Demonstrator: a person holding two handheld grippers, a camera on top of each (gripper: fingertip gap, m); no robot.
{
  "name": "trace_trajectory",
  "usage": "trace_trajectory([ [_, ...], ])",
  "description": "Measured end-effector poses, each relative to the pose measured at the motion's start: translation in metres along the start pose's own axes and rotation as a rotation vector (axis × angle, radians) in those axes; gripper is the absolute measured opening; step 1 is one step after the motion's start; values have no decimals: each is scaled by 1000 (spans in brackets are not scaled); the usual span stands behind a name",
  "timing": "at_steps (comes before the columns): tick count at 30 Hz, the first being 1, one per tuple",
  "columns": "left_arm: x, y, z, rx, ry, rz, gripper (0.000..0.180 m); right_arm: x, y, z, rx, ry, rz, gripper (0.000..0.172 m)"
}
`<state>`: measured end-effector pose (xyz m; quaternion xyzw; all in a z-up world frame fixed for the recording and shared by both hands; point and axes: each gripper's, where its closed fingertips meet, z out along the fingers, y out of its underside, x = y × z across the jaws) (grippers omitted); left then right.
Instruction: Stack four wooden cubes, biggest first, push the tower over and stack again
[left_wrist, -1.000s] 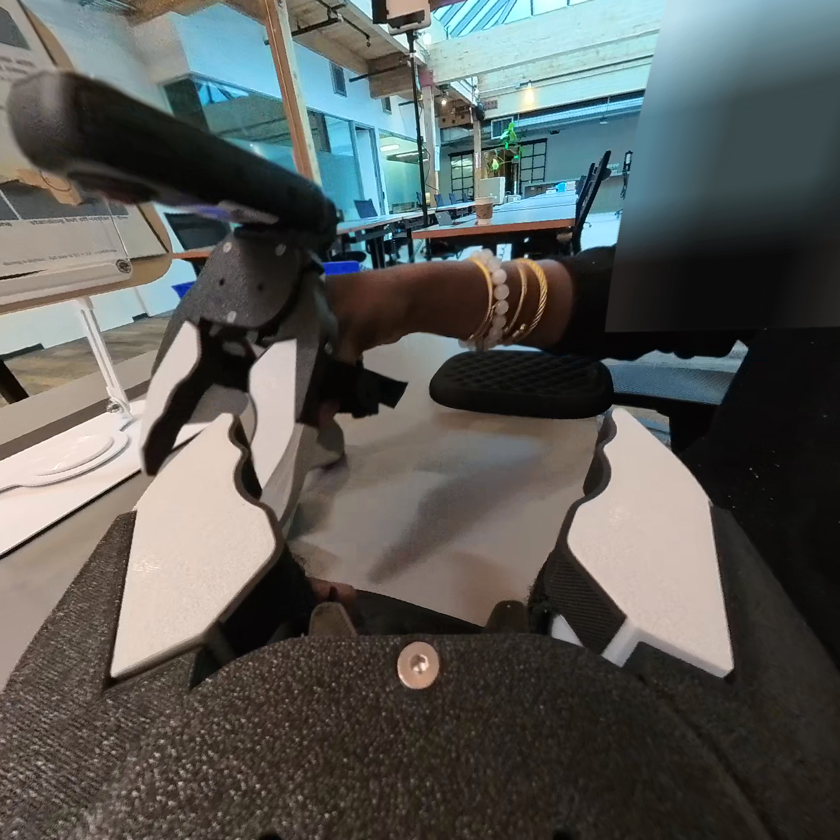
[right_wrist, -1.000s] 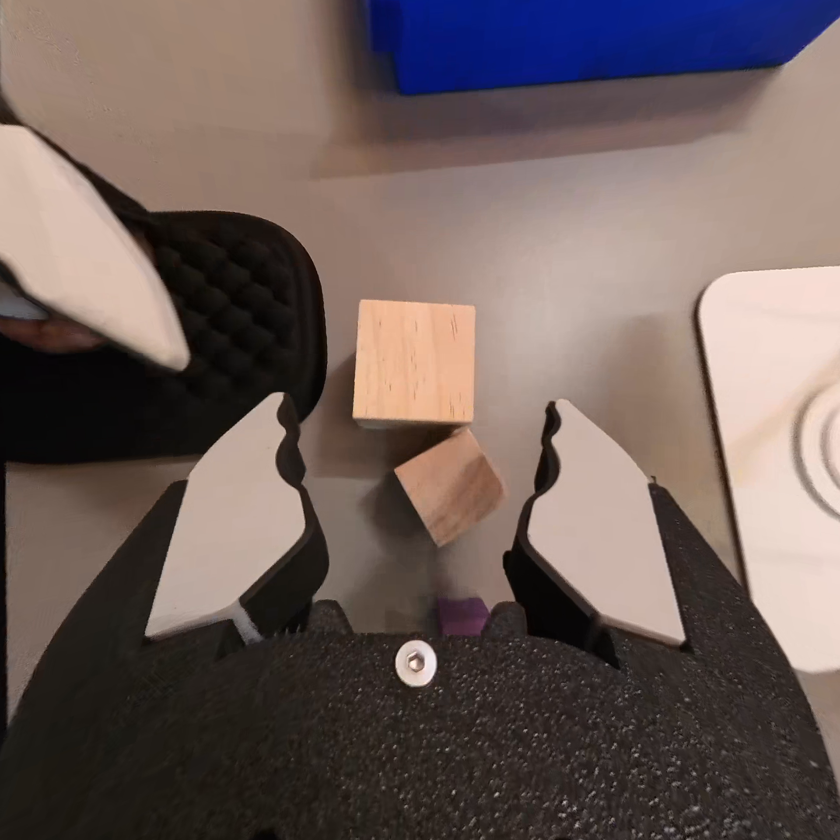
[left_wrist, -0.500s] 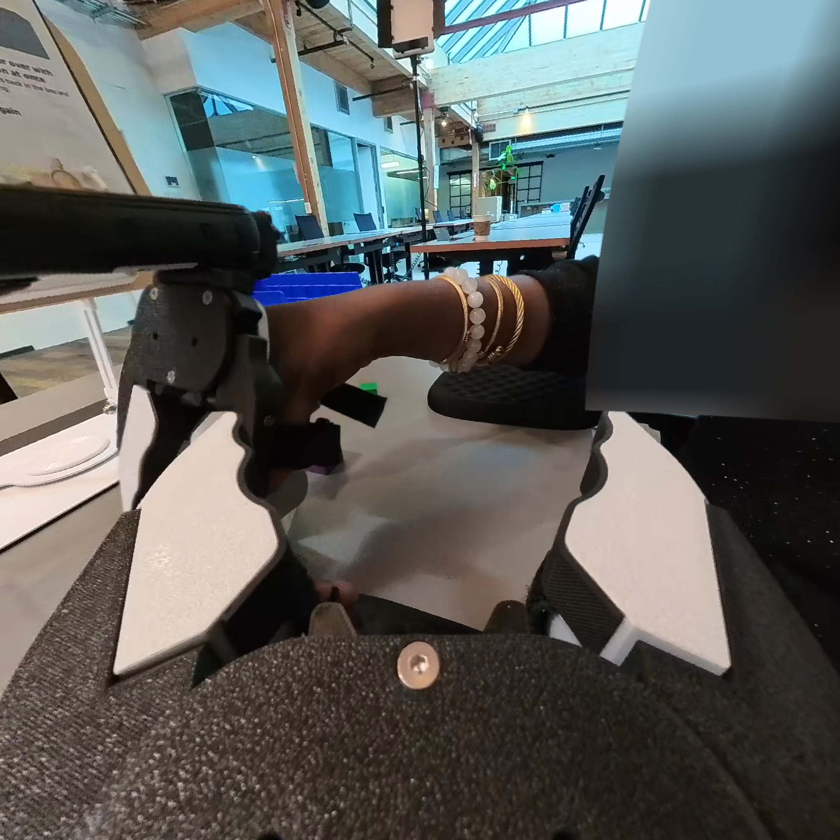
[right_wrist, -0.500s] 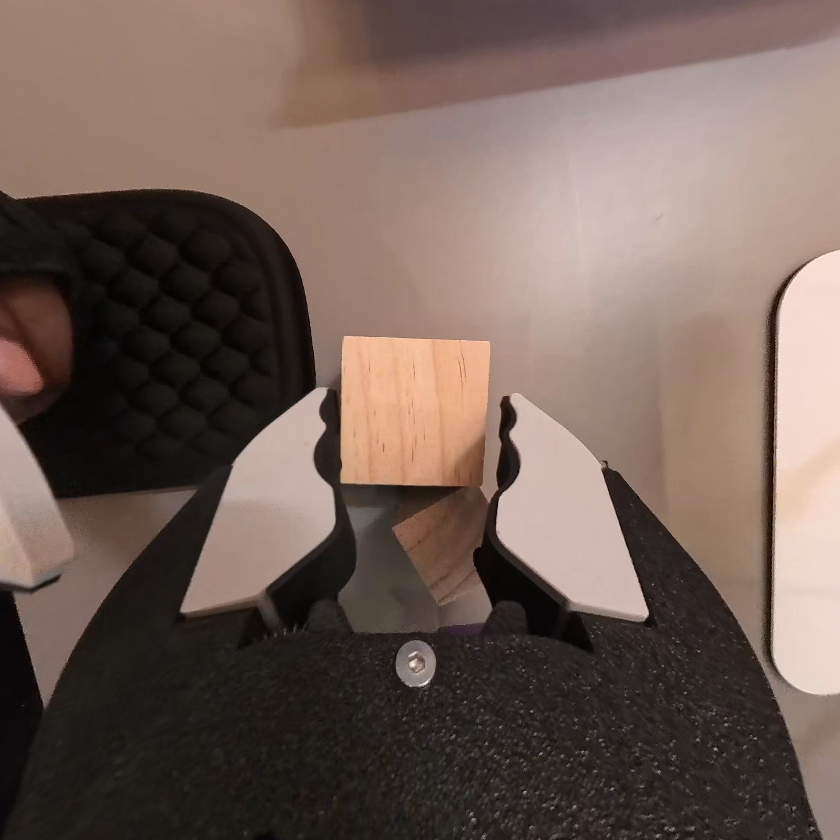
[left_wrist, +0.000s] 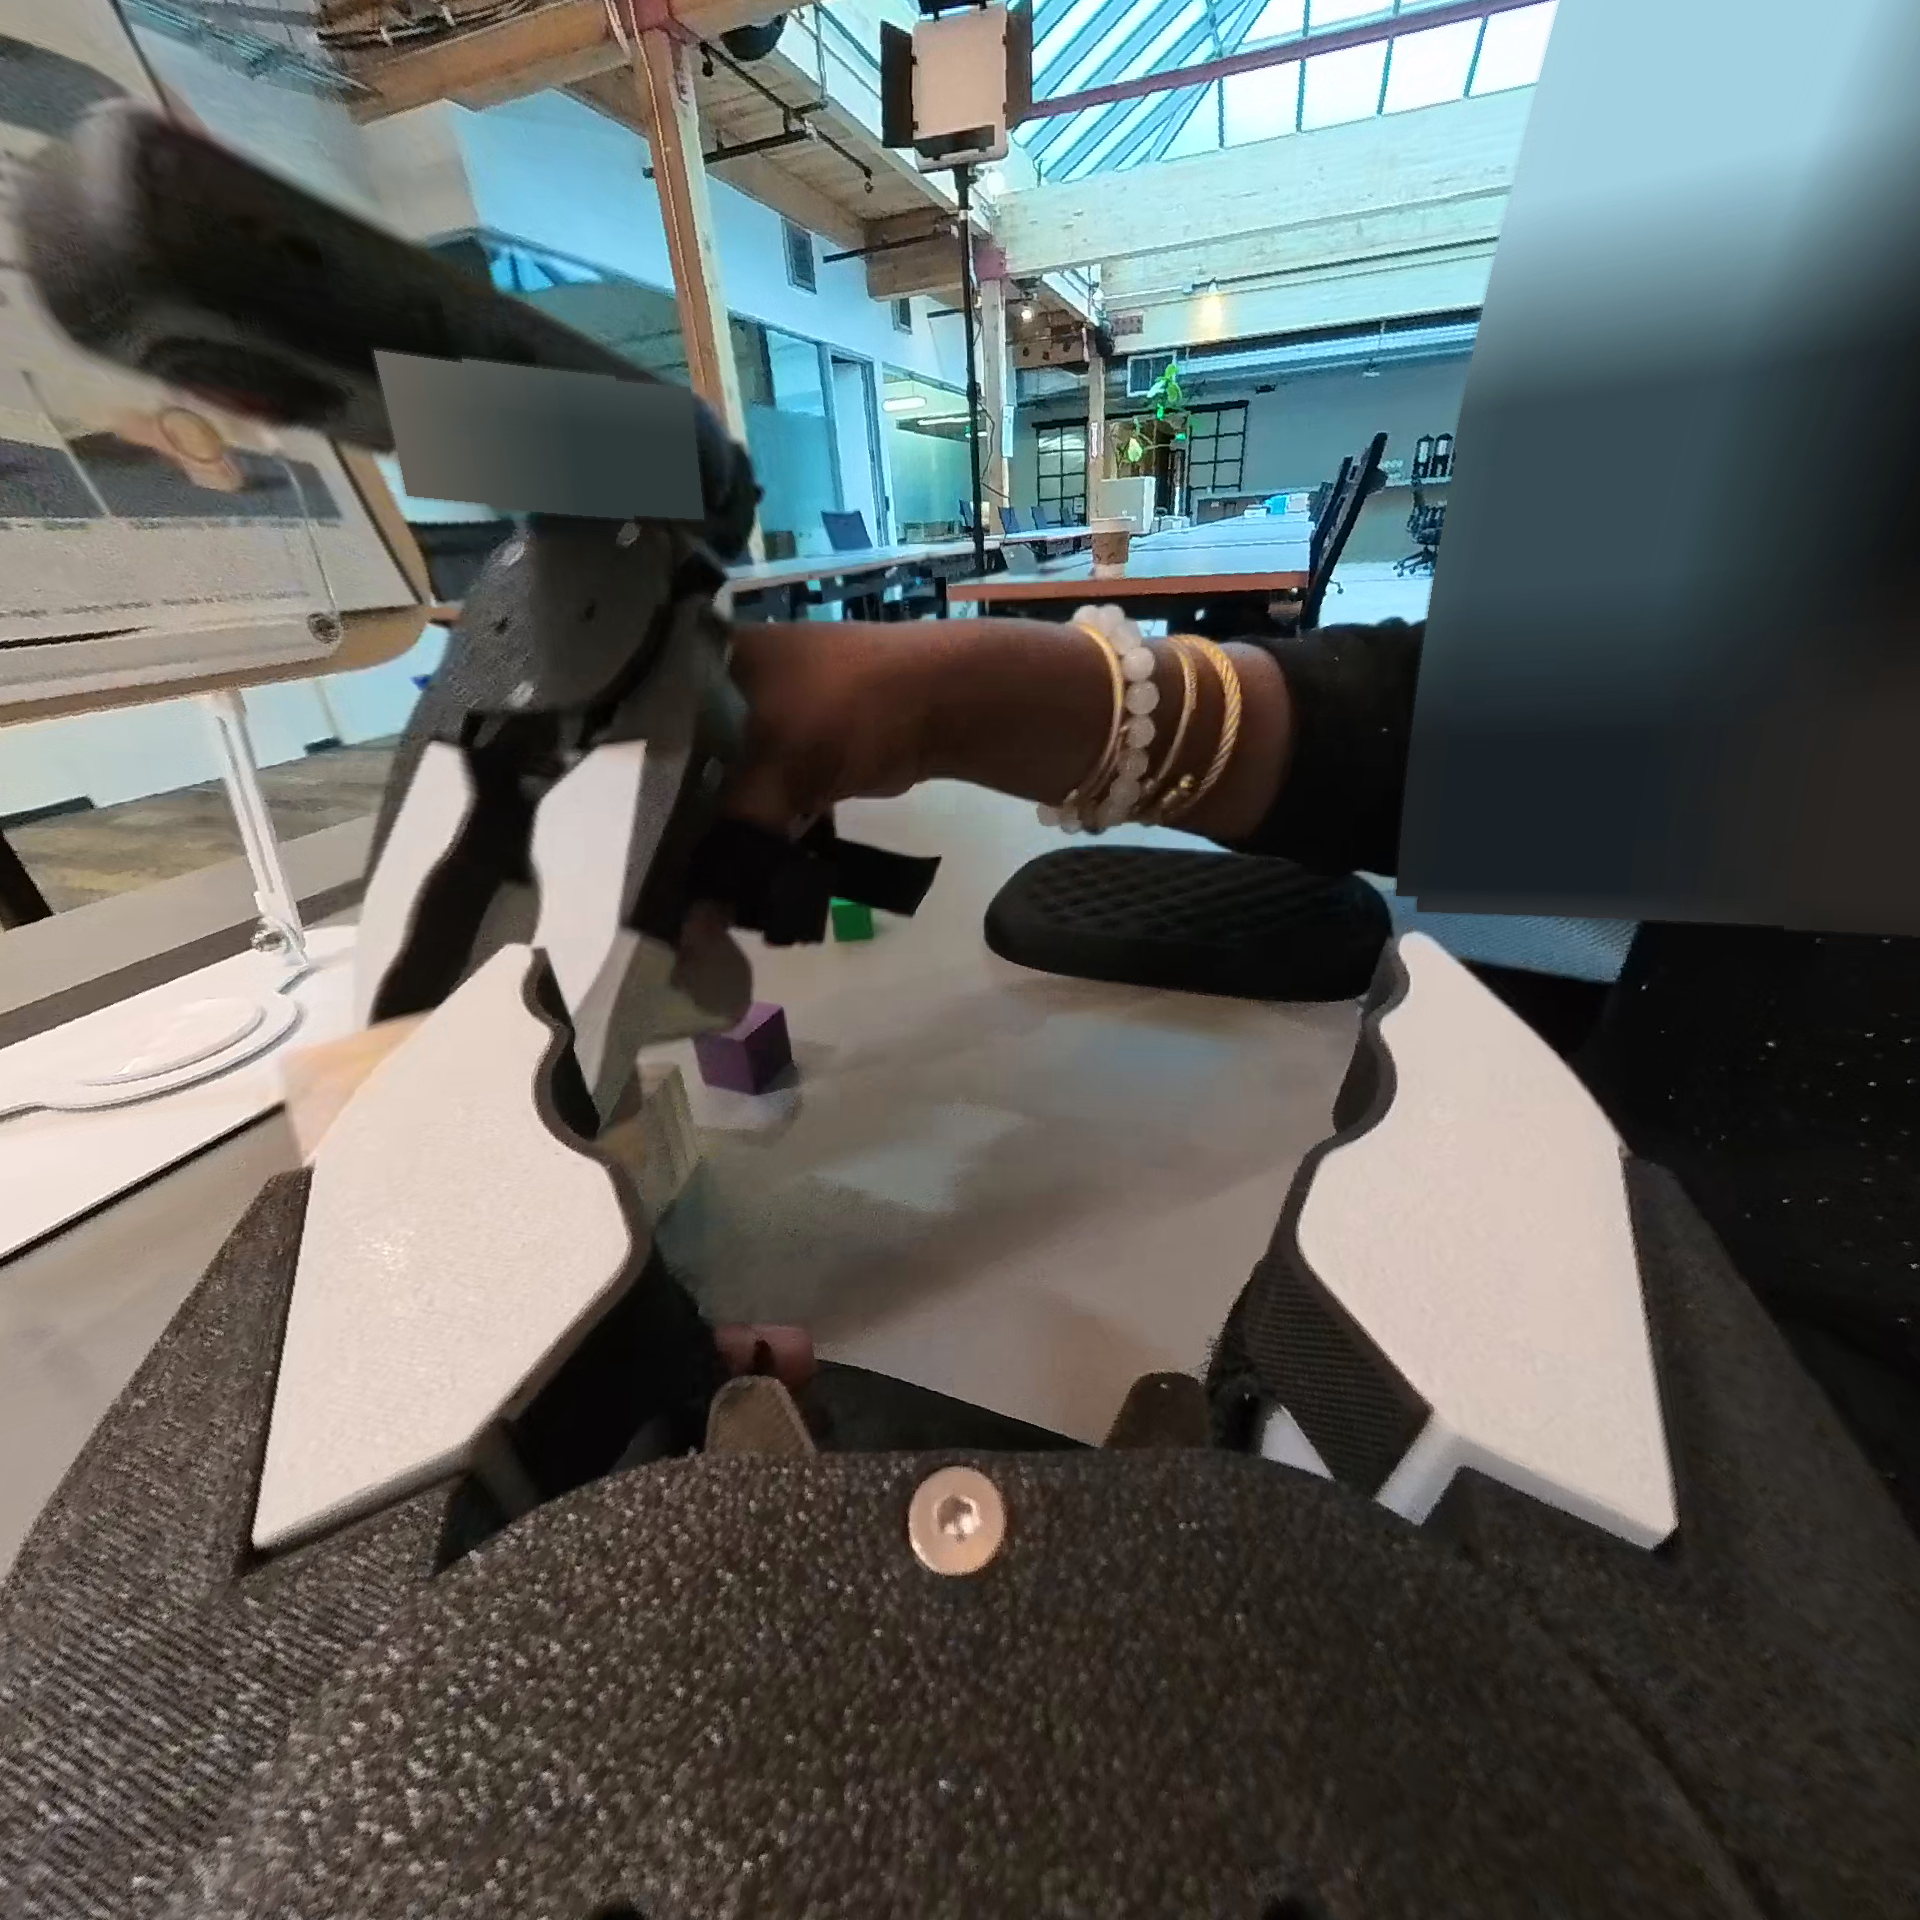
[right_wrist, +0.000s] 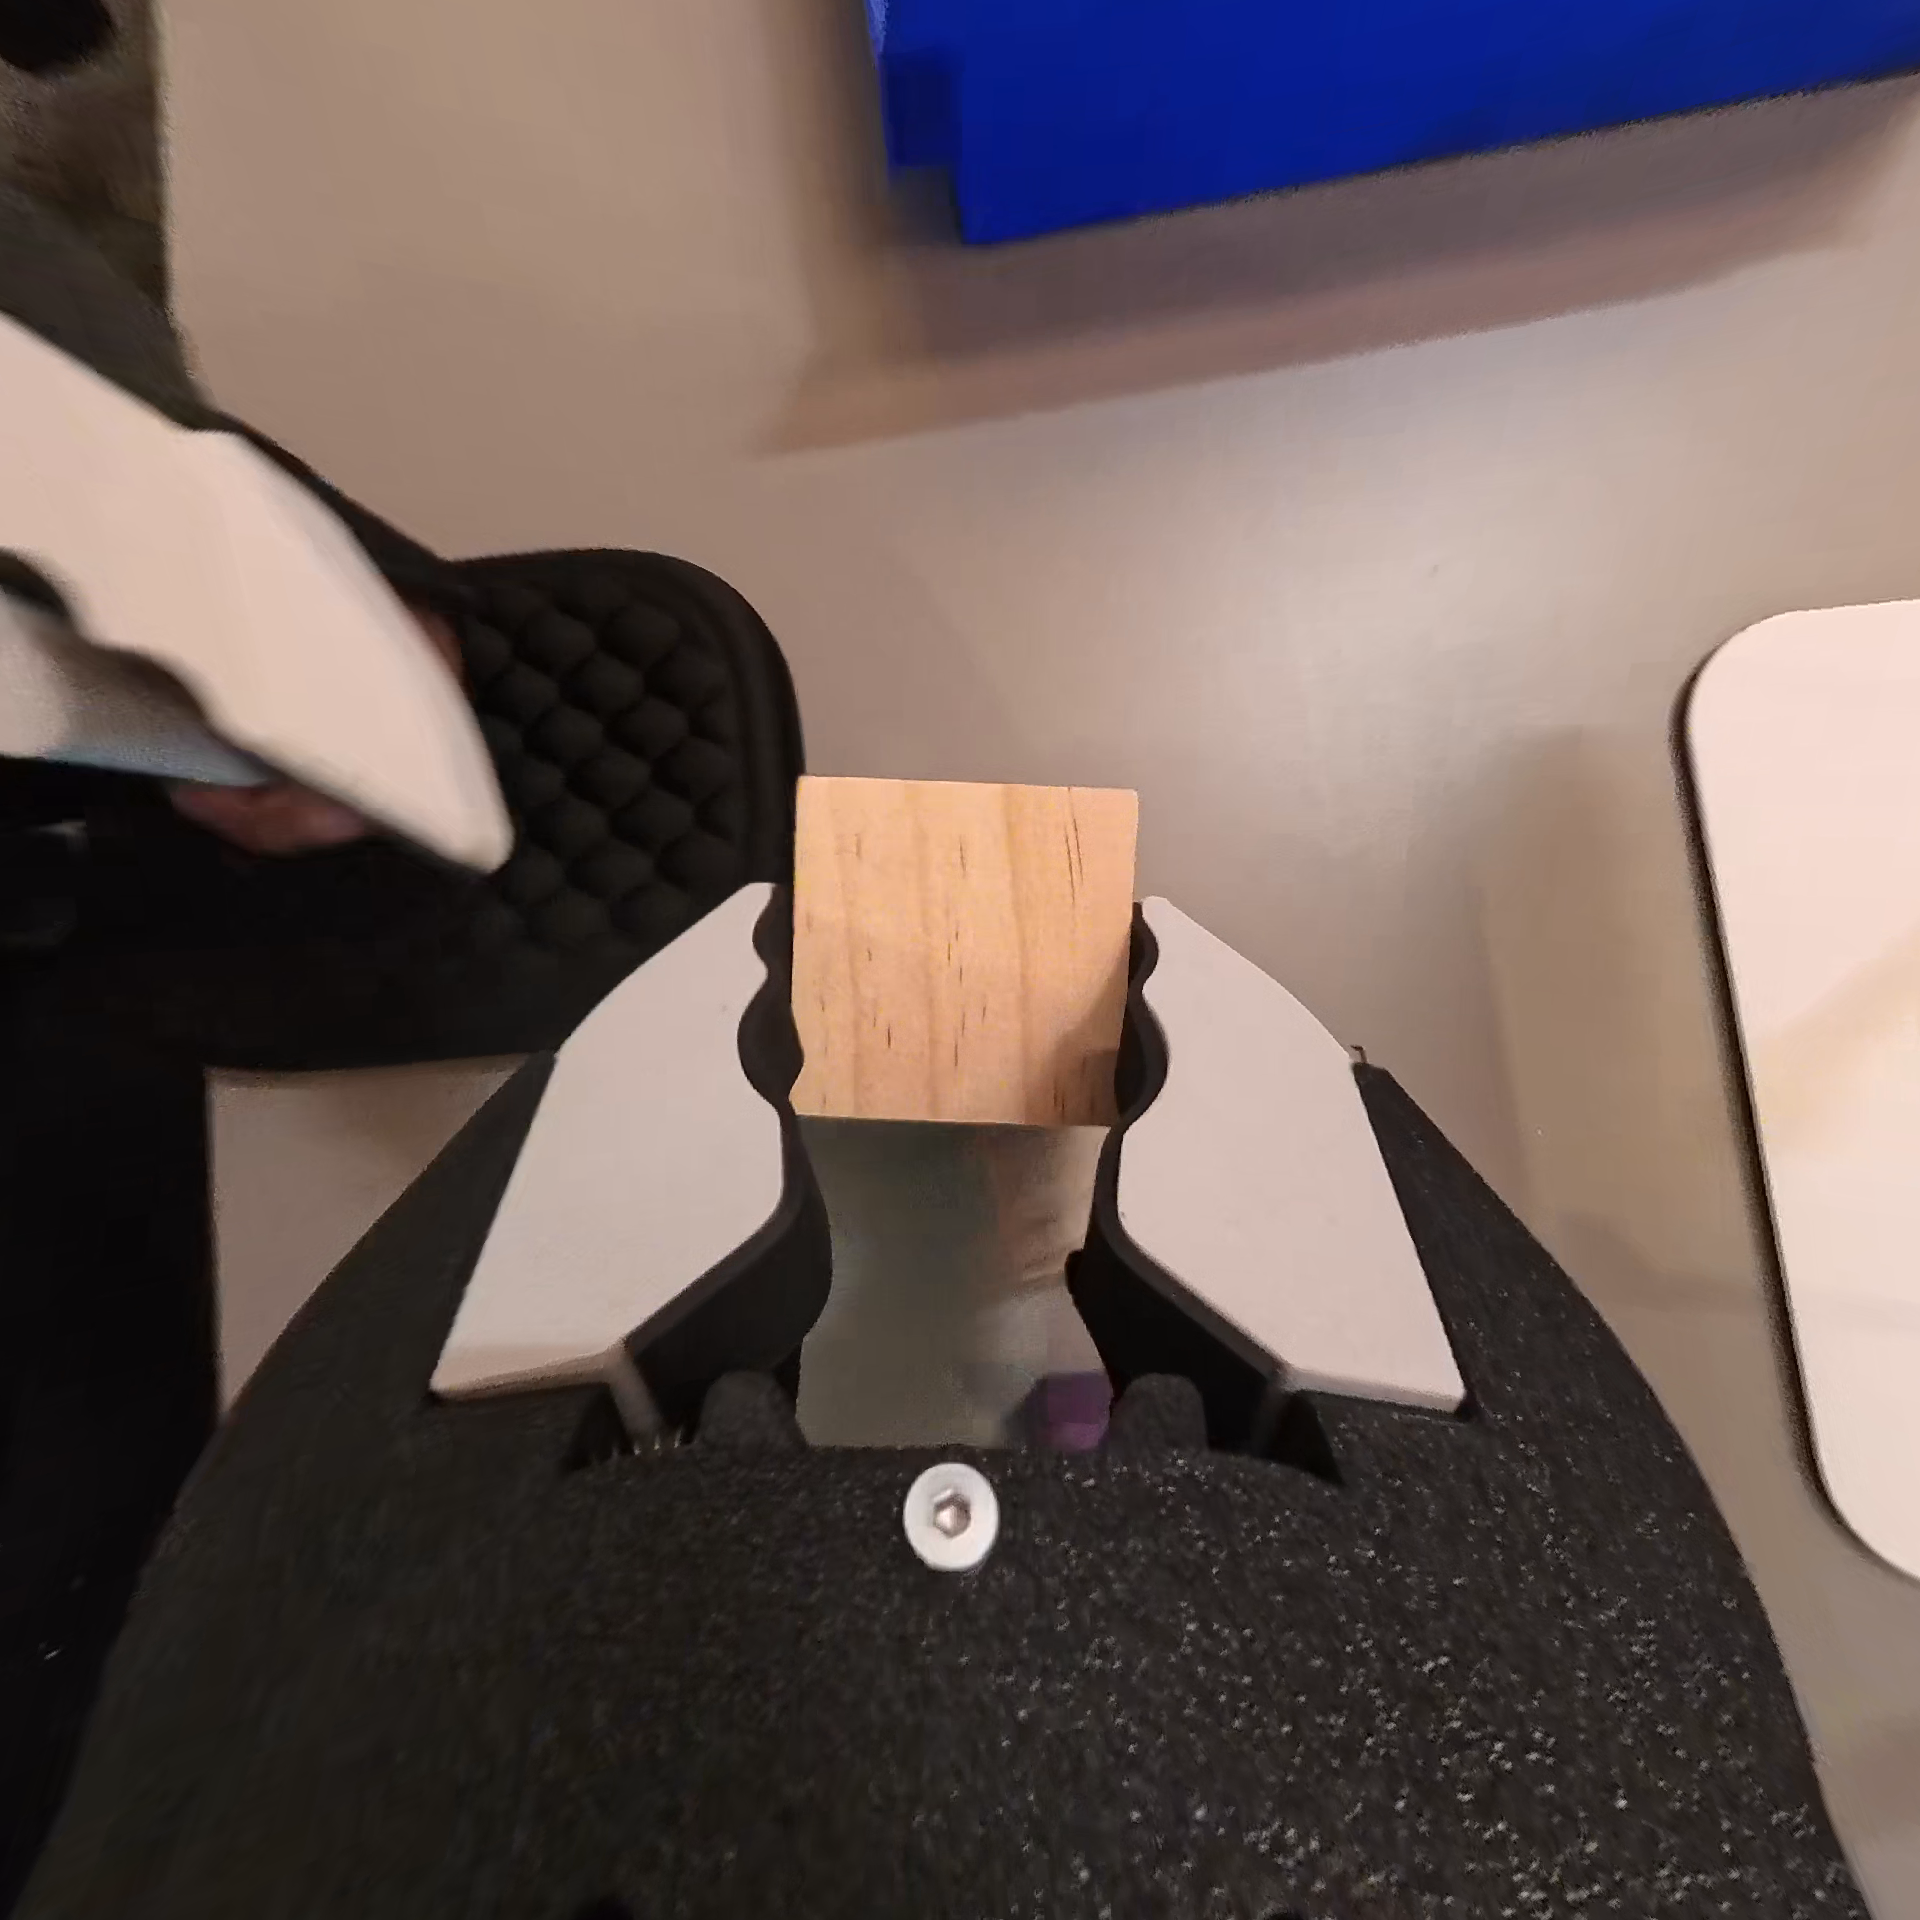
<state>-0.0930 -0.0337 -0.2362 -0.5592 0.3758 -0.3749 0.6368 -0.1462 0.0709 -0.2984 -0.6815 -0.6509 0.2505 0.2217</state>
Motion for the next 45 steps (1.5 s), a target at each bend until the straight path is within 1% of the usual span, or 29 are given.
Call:
trace_trajectory([
  [3, -2, -2, -2, 16, -3, -12, 139, -8, 2, -25, 52, -23, 14, 59],
  [6, -1, -1, -1, 9, -5, -8, 139, -14, 13, -44, 55, -12, -1, 59],
  [12, -1, 0, -1, 3, -3, -9, 138, -41, 41, -61, 38, -74, -40, 59],
  [18, -1, 0, 0, -4, -4, -4, 138, -65, 67, -58, -10, -115, -148, 59],
  [26, 0, 1, 0, -8, -3, -3, 138, -85, 85, -46, -77, -186, -289, 59],
  [32, 0, 1, 1, -9, -3, -4, 137, -80, 90, -39, -106, -159, -277, 59],
  [41, 1, 2, 1, -16, 0, 5, 137, -80, 100, -32, -137, -162, -262, 59],
  [45, 1, 2, 1, -16, 0, 7, 137, -79, 102, -30, -133, -155, -260, 59],
])
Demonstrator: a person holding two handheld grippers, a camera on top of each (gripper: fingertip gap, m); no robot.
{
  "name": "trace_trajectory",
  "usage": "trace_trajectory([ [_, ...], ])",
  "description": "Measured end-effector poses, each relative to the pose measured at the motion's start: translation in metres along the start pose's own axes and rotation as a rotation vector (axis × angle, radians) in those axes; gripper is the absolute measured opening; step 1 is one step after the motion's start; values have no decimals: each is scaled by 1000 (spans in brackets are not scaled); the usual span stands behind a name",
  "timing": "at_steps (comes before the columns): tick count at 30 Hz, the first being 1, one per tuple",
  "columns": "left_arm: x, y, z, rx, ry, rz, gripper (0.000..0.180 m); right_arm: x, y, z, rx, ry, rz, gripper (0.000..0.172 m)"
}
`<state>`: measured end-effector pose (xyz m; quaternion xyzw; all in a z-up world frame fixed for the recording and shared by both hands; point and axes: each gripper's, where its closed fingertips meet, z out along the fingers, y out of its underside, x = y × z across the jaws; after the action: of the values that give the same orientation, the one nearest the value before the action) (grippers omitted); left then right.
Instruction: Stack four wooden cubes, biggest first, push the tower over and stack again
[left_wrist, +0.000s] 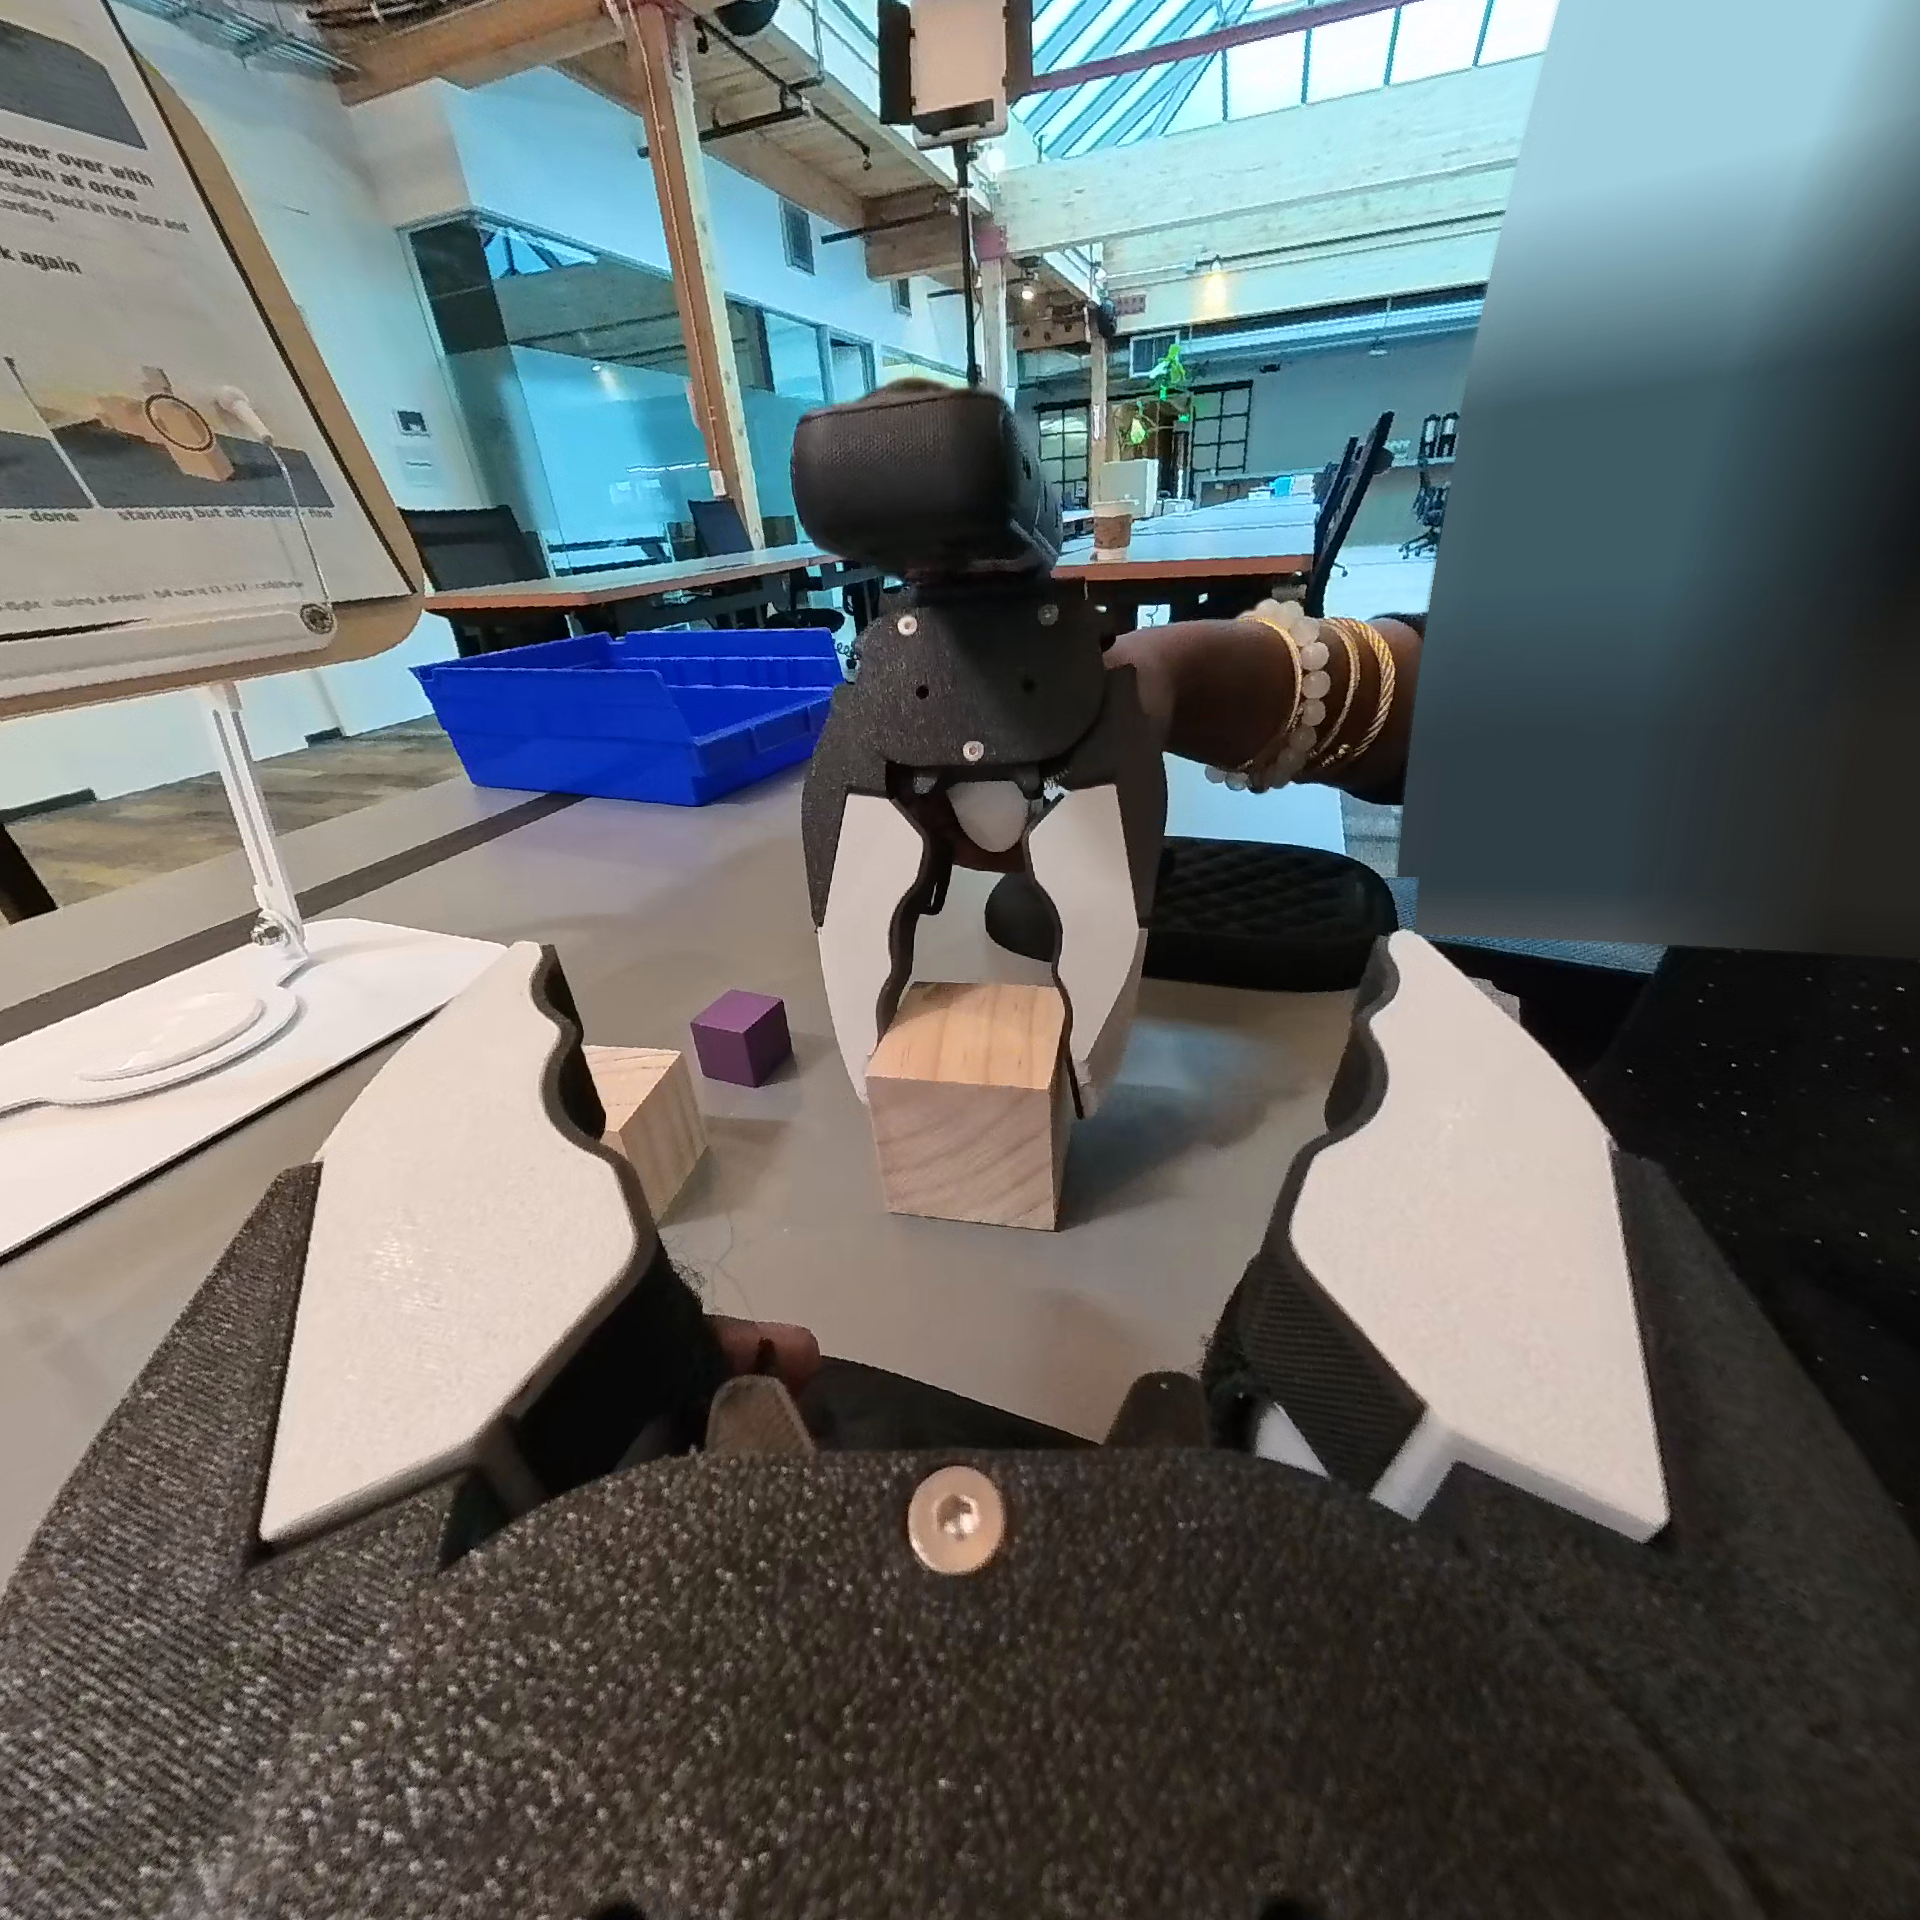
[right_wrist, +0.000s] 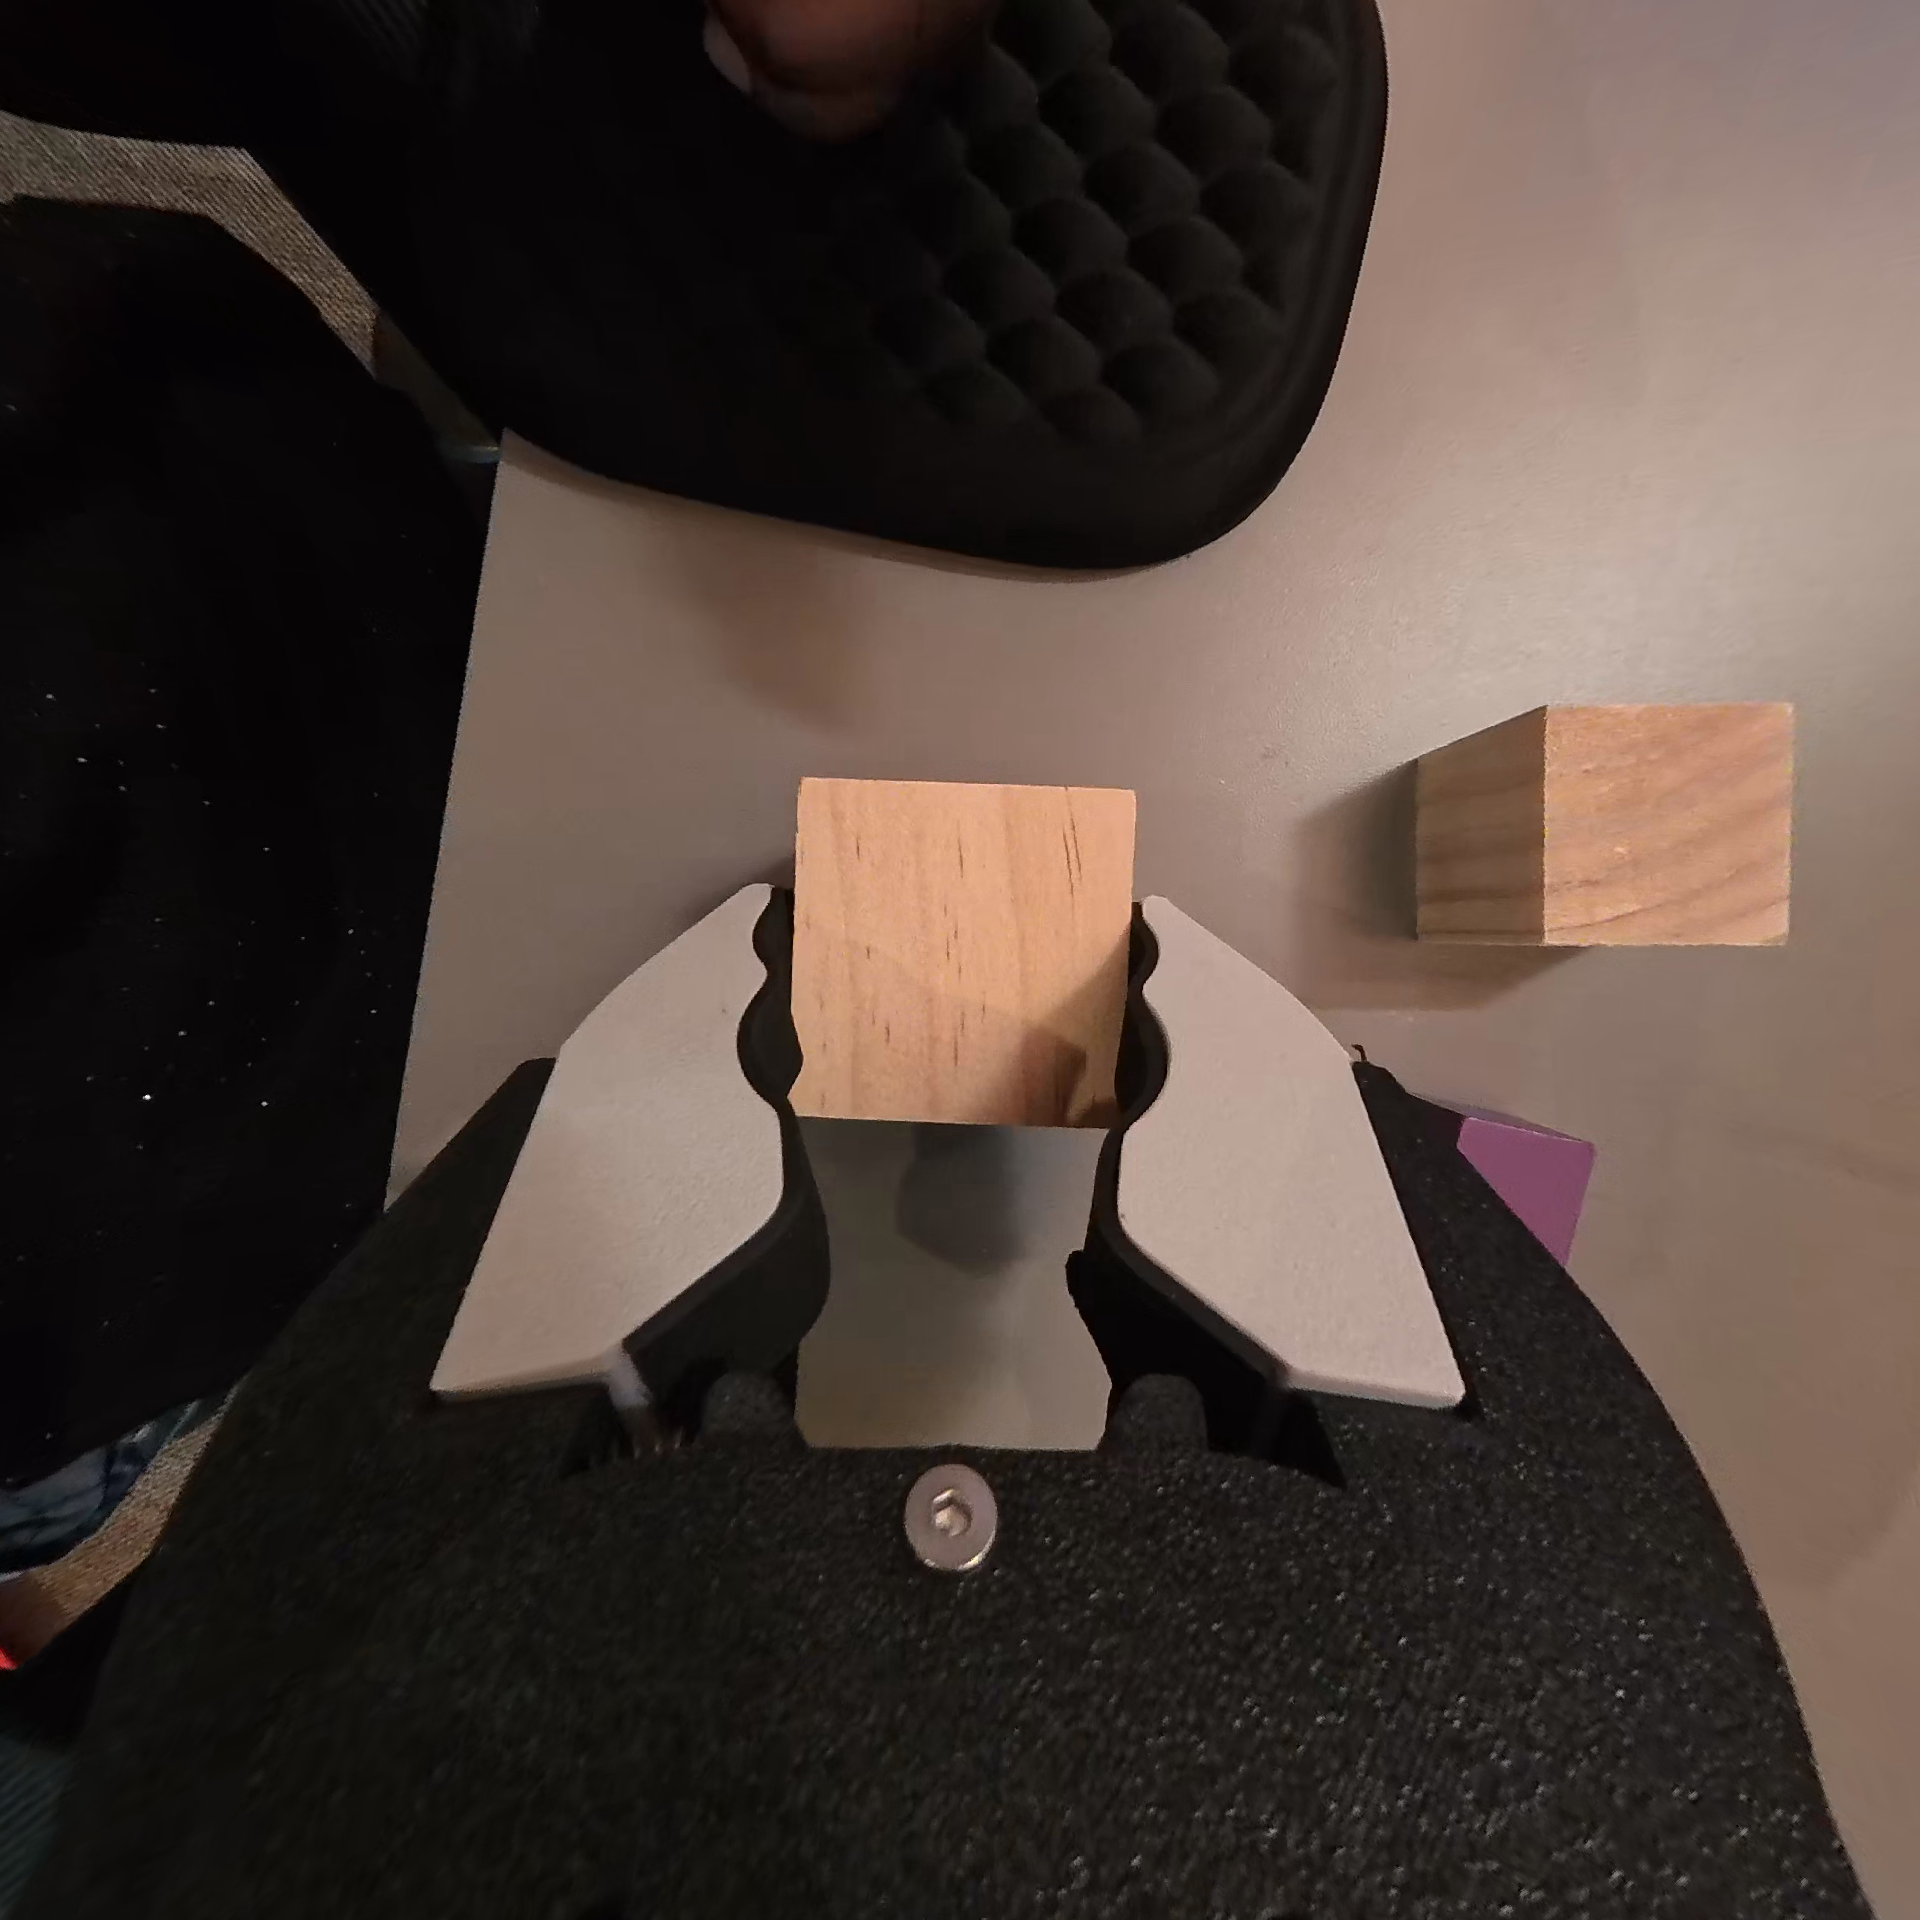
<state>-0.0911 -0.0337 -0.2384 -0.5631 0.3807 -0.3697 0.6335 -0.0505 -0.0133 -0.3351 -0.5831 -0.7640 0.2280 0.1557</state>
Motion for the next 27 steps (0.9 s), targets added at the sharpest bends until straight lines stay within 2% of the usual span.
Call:
trace_trajectory([
  [4, 0, 0, 0, 0, -1, 0, 137, 1, -7, -5, 51, -8, 19, 62],
  [10, 0, 0, 0, -2, -3, 2, 137, 18, -22, -35, 91, 44, 34, 67],
  [15, 0, 0, 1, -5, -4, 7, 136, 54, -31, -55, 73, 117, 5, 58],
  [27, 0, 0, 0, 0, -3, 1, 135, 107, -21, -7, -87, 56, -40, 60],
])
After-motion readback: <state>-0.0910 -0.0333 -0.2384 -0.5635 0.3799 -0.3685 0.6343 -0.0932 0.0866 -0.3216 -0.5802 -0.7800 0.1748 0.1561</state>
